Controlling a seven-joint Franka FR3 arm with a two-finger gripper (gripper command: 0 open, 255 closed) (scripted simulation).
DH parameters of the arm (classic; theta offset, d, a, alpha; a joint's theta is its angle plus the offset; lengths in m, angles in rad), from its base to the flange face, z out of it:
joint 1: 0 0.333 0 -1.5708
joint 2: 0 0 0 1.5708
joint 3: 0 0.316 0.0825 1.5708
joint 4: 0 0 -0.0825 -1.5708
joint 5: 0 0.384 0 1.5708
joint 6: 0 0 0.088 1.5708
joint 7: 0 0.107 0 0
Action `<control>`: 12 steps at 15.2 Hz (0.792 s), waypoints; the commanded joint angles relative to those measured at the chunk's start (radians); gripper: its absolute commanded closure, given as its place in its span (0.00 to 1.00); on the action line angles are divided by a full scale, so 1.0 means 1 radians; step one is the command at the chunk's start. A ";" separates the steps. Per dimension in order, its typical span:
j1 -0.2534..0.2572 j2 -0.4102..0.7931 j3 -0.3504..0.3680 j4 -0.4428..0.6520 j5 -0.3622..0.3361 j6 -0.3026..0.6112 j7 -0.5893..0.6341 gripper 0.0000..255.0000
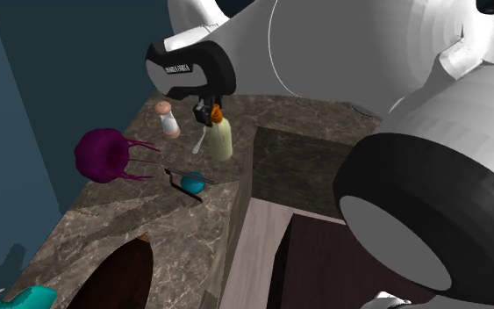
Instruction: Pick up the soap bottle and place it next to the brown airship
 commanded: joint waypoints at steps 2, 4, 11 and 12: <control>0.003 -0.018 -0.005 0.017 -0.009 -0.034 0.005 1.00; 0.005 -0.028 -0.008 0.030 -0.014 -0.056 0.007 1.00; 0.008 -0.059 -0.016 0.082 -0.030 -0.137 0.014 1.00; 0.008 -0.063 -0.017 0.091 -0.031 -0.149 0.015 1.00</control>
